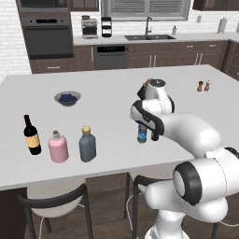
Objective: Move the plastic bottles in the middle to the plastics group, and the glass bottles in the middle to the glass group.
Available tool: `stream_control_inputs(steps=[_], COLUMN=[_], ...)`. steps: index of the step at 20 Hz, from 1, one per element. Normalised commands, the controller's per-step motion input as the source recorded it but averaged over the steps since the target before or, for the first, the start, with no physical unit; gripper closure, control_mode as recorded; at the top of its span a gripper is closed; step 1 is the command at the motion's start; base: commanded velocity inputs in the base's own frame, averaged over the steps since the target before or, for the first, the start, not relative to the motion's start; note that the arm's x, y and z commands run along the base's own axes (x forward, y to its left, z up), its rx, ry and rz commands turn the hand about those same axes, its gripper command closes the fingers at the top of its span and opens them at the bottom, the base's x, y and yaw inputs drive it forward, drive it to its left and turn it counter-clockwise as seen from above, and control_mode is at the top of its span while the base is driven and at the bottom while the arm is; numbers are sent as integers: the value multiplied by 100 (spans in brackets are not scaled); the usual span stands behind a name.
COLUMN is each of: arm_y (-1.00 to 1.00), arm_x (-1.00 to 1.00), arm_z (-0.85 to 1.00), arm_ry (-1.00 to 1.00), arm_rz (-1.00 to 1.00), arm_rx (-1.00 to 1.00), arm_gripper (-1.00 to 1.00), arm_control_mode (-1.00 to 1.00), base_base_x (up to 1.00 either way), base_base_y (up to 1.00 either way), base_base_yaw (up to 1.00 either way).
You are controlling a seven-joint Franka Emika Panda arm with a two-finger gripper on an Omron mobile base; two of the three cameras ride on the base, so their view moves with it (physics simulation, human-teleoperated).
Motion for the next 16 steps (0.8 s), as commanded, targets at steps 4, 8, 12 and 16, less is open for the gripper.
stream_control_inputs(steps=[4, 8, 12, 16], arm_y=[8, 0, -2, 0], arm_x=[13, 27, 29, 33], arm_z=[-2, -11, -3, -1], arm_ry=[0, 0, 0, 0], arm_rz=[-5, -5, -6, -6], arm_rx=[0, 0, 0, 0], arm_gripper=[-100, -100, -100, -100], arm_control_mode=[-100, -100, -100, -100], base_base_x=[0, 0, 0, 0], base_base_y=[0, 0, 0, 0], base_base_yaw=[0, 0, 0, 0])
